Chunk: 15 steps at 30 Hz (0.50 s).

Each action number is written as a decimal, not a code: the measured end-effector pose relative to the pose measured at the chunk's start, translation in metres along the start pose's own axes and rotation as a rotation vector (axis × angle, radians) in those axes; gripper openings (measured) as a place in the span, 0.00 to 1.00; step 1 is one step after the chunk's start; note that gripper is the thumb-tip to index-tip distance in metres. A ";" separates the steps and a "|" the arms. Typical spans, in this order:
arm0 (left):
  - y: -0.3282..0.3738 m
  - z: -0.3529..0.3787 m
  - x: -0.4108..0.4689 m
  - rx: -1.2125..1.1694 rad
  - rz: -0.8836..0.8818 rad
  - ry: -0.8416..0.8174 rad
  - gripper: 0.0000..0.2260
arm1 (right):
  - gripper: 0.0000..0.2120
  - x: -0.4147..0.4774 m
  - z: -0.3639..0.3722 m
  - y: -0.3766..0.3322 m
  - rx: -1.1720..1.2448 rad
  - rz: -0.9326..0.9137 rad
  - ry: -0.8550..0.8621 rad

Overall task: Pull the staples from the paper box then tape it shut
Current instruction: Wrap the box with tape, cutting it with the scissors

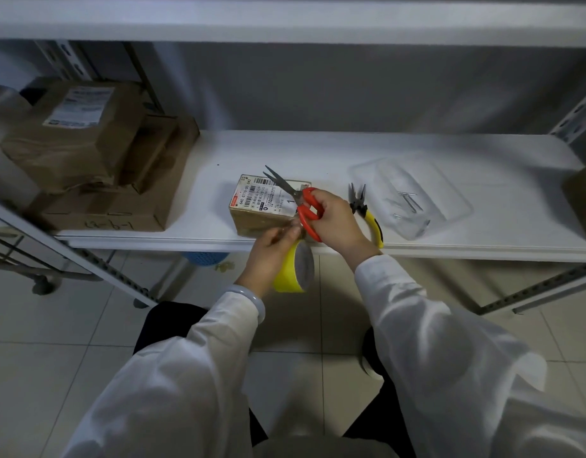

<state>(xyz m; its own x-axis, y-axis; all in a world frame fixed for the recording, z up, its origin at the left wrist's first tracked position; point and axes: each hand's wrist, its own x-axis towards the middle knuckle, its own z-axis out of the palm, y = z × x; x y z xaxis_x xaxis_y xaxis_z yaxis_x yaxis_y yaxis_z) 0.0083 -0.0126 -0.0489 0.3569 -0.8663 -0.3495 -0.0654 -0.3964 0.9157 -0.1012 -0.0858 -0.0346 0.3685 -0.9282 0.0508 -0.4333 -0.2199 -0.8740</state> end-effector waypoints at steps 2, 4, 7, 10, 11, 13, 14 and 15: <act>-0.003 0.000 0.002 0.045 -0.002 -0.026 0.16 | 0.12 0.001 0.000 0.000 -0.041 0.006 0.002; -0.005 -0.001 0.004 0.080 -0.011 -0.026 0.19 | 0.11 0.001 0.002 -0.004 -0.138 0.022 0.013; -0.005 -0.001 0.003 0.060 0.014 -0.021 0.12 | 0.15 -0.002 0.005 -0.011 -0.271 0.017 0.043; -0.011 -0.003 -0.004 -0.073 -0.018 -0.068 0.04 | 0.13 -0.002 0.008 -0.011 -0.265 0.007 0.065; -0.015 -0.004 -0.006 -0.133 -0.037 -0.102 0.06 | 0.13 -0.002 0.008 -0.011 -0.263 0.010 0.067; -0.019 -0.006 -0.007 -0.224 -0.099 -0.170 0.11 | 0.14 -0.002 0.007 -0.010 -0.256 0.018 0.068; -0.019 -0.006 -0.006 -0.245 -0.134 -0.193 0.11 | 0.14 -0.003 0.007 -0.010 -0.257 0.021 0.069; -0.017 -0.006 -0.005 -0.246 -0.159 -0.207 0.10 | 0.13 -0.003 0.008 -0.010 -0.264 0.018 0.072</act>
<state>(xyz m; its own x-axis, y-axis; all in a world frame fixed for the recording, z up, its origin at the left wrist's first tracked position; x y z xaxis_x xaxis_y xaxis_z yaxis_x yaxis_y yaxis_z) 0.0128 0.0003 -0.0619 0.1464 -0.8527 -0.5014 0.2110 -0.4683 0.8580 -0.0919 -0.0782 -0.0297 0.3035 -0.9496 0.0785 -0.6419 -0.2646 -0.7197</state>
